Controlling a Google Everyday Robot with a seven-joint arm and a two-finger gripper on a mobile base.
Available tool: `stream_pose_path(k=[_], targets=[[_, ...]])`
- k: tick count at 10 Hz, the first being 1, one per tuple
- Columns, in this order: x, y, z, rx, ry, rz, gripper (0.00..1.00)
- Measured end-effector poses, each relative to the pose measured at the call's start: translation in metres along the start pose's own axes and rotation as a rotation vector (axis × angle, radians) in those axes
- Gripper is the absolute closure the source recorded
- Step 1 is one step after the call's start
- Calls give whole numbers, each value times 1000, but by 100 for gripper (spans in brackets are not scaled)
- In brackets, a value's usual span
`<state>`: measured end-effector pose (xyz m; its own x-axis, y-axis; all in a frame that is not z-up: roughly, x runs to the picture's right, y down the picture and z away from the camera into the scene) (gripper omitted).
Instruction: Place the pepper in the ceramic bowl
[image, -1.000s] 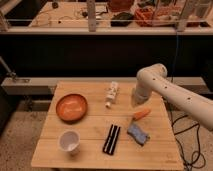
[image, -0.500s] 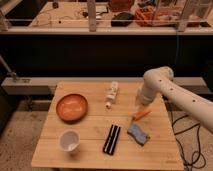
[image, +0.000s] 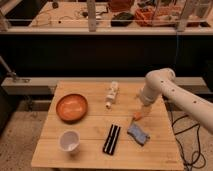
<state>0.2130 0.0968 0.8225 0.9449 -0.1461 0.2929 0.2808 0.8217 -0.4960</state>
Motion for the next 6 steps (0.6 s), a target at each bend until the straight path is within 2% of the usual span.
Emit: stream_pose_path(k=[1, 2, 3, 5, 6], targets=[[0, 0, 0, -1, -3, 1, 35], [-2, 1, 2, -9, -5, -2, 25], [-4, 1, 7, -12, -4, -13, 20], [1, 4, 23, -12, -9, -15, 20], [1, 4, 24, -12, -9, -15, 20]])
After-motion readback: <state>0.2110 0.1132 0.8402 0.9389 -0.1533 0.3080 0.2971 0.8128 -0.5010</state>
